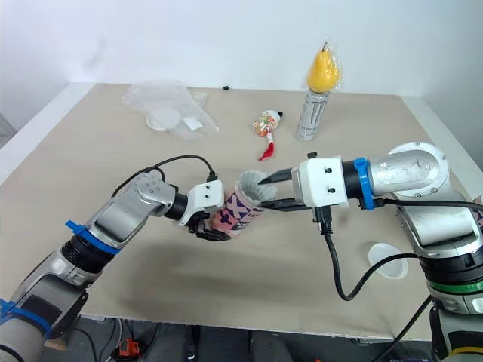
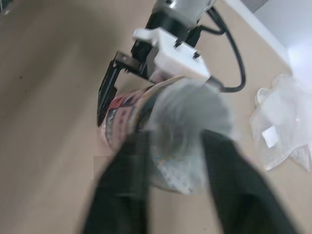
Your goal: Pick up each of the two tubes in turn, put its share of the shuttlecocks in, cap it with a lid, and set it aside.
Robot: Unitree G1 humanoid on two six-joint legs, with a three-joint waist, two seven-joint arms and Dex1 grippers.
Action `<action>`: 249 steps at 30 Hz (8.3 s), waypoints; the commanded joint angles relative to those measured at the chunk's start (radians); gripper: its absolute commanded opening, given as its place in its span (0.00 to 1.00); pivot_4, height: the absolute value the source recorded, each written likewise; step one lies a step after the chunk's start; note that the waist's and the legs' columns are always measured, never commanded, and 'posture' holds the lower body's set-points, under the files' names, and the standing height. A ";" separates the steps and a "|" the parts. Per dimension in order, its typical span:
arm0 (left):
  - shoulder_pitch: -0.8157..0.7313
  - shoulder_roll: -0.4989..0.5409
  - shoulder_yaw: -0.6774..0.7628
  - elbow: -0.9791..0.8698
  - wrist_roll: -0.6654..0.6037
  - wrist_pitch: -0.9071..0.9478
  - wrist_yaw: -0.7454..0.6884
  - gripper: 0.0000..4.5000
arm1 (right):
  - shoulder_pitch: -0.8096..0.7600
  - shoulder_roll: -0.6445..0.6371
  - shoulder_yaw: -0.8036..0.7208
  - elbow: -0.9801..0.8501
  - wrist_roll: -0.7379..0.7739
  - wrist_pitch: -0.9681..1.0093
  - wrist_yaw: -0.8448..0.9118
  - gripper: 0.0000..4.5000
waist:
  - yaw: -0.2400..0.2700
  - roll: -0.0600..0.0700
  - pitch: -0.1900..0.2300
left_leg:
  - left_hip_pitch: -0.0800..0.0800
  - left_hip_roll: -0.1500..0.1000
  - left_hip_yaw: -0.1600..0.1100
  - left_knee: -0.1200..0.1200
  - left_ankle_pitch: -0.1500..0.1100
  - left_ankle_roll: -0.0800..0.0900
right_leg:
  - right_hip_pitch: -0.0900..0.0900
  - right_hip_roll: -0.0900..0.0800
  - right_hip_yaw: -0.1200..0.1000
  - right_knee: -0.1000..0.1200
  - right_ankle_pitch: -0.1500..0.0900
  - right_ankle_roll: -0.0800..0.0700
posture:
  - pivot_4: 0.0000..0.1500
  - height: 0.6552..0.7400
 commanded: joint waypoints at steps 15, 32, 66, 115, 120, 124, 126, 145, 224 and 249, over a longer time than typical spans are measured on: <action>-0.031 0.001 -0.007 0.044 0.013 -0.028 -0.025 0.73 | -0.025 -0.120 -0.204 -0.095 0.449 0.633 -0.146 0.99 | 0.000 0.000 0.000 | 0.000 0.000 0.000 0.000 0.000 0.000 | 0.000 0.000 0.000 0.000 0.000 -0.002 | 1.00 1.00; -0.073 0.003 -0.030 0.064 0.023 -0.039 -0.120 0.73 | -0.329 -0.043 0.228 0.045 0.053 0.409 0.041 0.01 | -0.001 0.000 0.000 | -0.005 0.001 0.000 0.000 -0.001 0.000 | -0.006 0.000 -0.001 0.000 0.001 0.002 | 1.00 1.00; -0.063 -0.017 -0.015 0.064 0.025 -0.012 -0.089 0.73 | -0.520 0.294 0.576 0.414 -0.427 0.055 0.309 0.01 | -0.003 0.000 0.000 | -0.001 0.003 -0.001 0.010 0.000 -0.001 | -0.005 0.004 -0.003 0.016 -0.001 -0.005 | 1.00 1.00; 0.197 -0.327 0.168 0.375 -0.066 -0.592 0.091 0.73 | 0.554 0.179 -0.654 -0.194 0.420 0.828 -0.566 0.01 | -0.001 0.000 0.001 | -0.007 -0.001 -0.004 0.011 0.000 0.000 | -0.005 0.001 -0.002 0.014 -0.001 0.001 | 1.00 1.00; 0.200 -0.330 0.153 0.406 -0.044 -0.627 0.083 0.73 | 0.582 0.117 -0.632 -0.138 0.388 0.776 -0.536 0.01 | -0.001 0.000 0.000 | -0.006 -0.001 -0.003 0.011 0.000 0.000 | -0.005 0.001 -0.001 0.013 -0.001 0.000 | 1.00 1.00; 0.201 -0.330 0.150 0.411 -0.034 -0.626 0.090 0.73 | 0.619 0.057 -0.601 -0.102 0.339 0.723 -0.487 0.01 | -0.001 0.000 0.000 | -0.006 -0.001 -0.003 0.011 0.000 0.000 | -0.004 0.000 -0.001 0.013 -0.001 0.000 | 1.00 1.00; 0.202 -0.328 0.149 0.410 -0.030 -0.624 0.093 0.73 | 0.633 0.032 -0.597 -0.083 0.324 0.704 -0.464 0.15 | -0.001 0.000 0.000 | -0.006 -0.001 -0.003 0.011 0.000 0.000 | -0.004 0.000 -0.001 0.013 -0.002 0.001 | 1.00 1.00; 0.239 -0.309 0.130 0.372 -0.037 -0.600 0.056 0.73 | 0.524 -0.326 -0.261 0.500 -0.081 0.111 0.037 0.99 | -0.003 0.000 0.000 | -0.004 -0.002 0.000 0.011 0.000 0.000 | -0.004 -0.001 0.000 0.011 -0.002 0.001 | 1.00 1.00; 0.244 -0.294 0.122 0.336 -0.031 -0.504 0.076 0.73 | 0.004 -0.234 -0.051 0.196 -0.016 0.228 0.258 0.02 | -0.007 0.002 0.000 | 0.012 -0.001 0.003 0.008 -0.003 -0.005 | 0.007 -0.001 0.003 0.010 -0.005 -0.001 | 1.00 1.00; 0.215 -0.304 0.095 0.387 -0.012 -0.530 0.075 0.73 | -0.522 0.016 0.295 0.261 -0.013 0.235 0.309 0.02 | 0.001 0.001 0.000 | 0.005 0.000 0.005 0.008 -0.008 -0.005 | 0.001 -0.004 0.000 0.000 -0.004 -0.002 | 1.00 1.00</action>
